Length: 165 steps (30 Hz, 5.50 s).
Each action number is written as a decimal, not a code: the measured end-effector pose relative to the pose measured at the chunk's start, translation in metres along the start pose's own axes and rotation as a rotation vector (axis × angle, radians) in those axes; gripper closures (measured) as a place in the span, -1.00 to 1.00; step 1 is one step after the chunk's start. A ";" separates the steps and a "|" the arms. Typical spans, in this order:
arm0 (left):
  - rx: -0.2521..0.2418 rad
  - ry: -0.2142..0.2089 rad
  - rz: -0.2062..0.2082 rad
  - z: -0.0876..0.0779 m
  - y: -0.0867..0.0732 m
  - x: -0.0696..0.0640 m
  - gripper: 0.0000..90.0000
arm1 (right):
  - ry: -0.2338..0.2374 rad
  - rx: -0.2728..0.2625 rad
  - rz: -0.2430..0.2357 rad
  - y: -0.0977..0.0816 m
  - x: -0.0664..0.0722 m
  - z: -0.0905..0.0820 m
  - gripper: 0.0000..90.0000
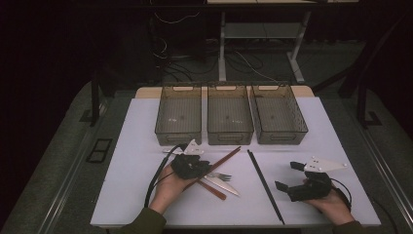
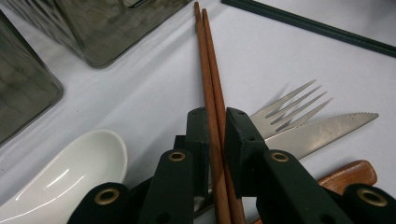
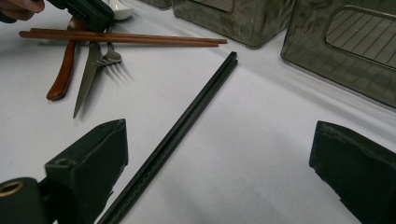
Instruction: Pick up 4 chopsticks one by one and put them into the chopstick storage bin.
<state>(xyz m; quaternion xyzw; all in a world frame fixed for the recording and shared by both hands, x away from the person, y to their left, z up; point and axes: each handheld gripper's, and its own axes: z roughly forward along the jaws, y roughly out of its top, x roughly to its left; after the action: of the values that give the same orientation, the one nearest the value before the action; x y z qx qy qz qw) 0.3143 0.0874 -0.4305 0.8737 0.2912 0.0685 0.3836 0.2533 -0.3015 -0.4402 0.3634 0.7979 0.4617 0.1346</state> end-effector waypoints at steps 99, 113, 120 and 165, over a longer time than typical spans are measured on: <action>-0.023 -0.052 0.011 -0.026 -0.004 0.004 0.85 | 0.029 0.015 0.000 0.001 0.009 0.007 -0.91; -0.053 -0.060 0.002 -0.042 -0.004 0.005 0.85 | 0.031 0.016 -0.010 0.000 0.011 0.010 -0.91; -0.088 -0.067 -0.008 -0.052 -0.003 0.010 0.85 | 0.035 0.022 -0.012 -0.001 0.011 0.010 -0.91; -0.174 0.070 -0.081 -0.083 0.017 0.056 0.85 | 0.023 0.011 0.001 0.000 0.008 0.007 -0.91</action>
<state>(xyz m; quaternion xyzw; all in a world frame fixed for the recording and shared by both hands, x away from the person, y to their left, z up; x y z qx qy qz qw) 0.3396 0.1621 -0.3670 0.8216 0.3323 0.1087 0.4502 0.2511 -0.2915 -0.4431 0.3592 0.8017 0.4616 0.1231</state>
